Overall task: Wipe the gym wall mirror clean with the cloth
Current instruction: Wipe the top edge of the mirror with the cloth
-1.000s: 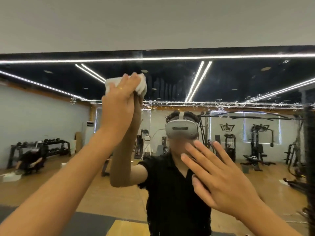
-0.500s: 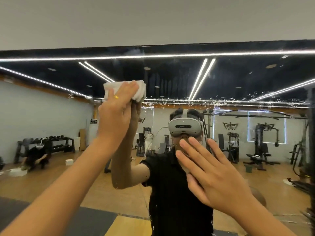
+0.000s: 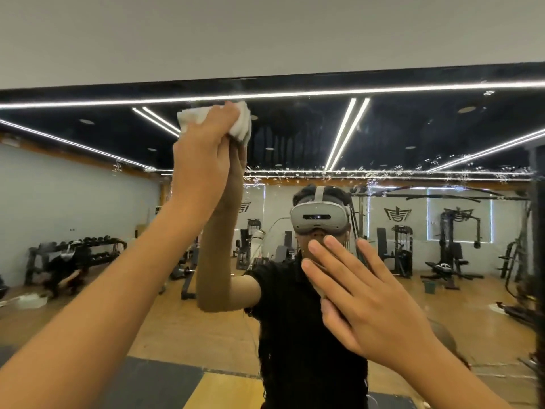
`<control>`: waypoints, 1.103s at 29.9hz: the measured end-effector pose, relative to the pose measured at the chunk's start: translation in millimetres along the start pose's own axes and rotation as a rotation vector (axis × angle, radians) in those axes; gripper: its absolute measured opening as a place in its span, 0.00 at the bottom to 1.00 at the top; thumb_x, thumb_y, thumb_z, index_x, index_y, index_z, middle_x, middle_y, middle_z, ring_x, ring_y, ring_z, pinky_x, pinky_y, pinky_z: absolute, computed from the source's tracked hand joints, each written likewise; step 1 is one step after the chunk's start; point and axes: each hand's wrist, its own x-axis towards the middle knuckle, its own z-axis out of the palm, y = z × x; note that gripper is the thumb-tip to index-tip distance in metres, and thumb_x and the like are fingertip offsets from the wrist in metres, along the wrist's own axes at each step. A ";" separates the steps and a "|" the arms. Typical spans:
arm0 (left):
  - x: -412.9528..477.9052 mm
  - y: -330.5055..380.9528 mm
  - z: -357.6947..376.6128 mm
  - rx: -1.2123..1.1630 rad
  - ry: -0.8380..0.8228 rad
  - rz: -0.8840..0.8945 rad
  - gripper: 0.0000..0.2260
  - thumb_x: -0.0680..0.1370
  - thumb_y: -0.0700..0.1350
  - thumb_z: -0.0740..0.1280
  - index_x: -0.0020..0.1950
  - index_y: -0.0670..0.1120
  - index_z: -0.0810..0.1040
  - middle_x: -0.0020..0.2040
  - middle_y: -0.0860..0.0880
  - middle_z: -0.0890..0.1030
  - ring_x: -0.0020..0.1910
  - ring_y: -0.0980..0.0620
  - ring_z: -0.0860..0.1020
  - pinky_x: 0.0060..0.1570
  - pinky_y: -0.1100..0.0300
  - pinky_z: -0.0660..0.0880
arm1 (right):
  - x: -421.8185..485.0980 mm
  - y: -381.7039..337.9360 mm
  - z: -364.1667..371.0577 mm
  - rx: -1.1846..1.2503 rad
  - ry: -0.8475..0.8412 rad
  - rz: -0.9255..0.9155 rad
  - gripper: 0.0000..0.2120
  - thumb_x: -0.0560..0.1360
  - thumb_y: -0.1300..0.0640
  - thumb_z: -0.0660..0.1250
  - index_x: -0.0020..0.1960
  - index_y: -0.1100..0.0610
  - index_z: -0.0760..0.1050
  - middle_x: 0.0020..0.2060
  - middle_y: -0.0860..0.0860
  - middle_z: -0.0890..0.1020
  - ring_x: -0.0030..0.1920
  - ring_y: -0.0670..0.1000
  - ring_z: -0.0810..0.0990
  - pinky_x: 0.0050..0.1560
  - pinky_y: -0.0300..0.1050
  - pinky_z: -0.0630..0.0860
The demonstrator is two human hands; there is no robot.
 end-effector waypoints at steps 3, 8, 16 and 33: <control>-26.6 -4.5 -2.5 -0.010 -0.029 0.047 0.17 0.86 0.41 0.60 0.75 0.46 0.75 0.69 0.41 0.79 0.67 0.43 0.78 0.69 0.57 0.73 | -0.5 -1.0 -0.5 -0.011 -0.004 0.001 0.29 0.81 0.49 0.61 0.80 0.55 0.66 0.81 0.55 0.63 0.82 0.56 0.58 0.79 0.64 0.57; 32.5 -2.0 1.2 -0.006 -0.012 0.064 0.15 0.83 0.35 0.59 0.68 0.39 0.79 0.59 0.40 0.82 0.59 0.43 0.80 0.60 0.60 0.74 | -1.7 -0.1 -0.4 -0.012 -0.008 -0.007 0.28 0.81 0.49 0.60 0.80 0.55 0.65 0.81 0.55 0.63 0.82 0.56 0.57 0.79 0.64 0.58; 12.2 5.8 6.7 0.028 -0.009 0.025 0.18 0.85 0.40 0.58 0.74 0.45 0.76 0.63 0.38 0.80 0.56 0.44 0.79 0.54 0.66 0.73 | -3.2 -0.5 0.5 -0.003 0.006 0.002 0.28 0.82 0.49 0.60 0.80 0.54 0.66 0.81 0.55 0.63 0.82 0.56 0.58 0.79 0.64 0.58; -16.7 -0.9 4.7 0.051 -0.009 0.069 0.18 0.86 0.44 0.59 0.75 0.45 0.74 0.68 0.40 0.80 0.64 0.39 0.79 0.64 0.45 0.77 | -38.5 20.6 -8.9 0.026 -0.039 -0.072 0.27 0.80 0.51 0.61 0.78 0.56 0.69 0.80 0.56 0.66 0.81 0.57 0.61 0.78 0.62 0.59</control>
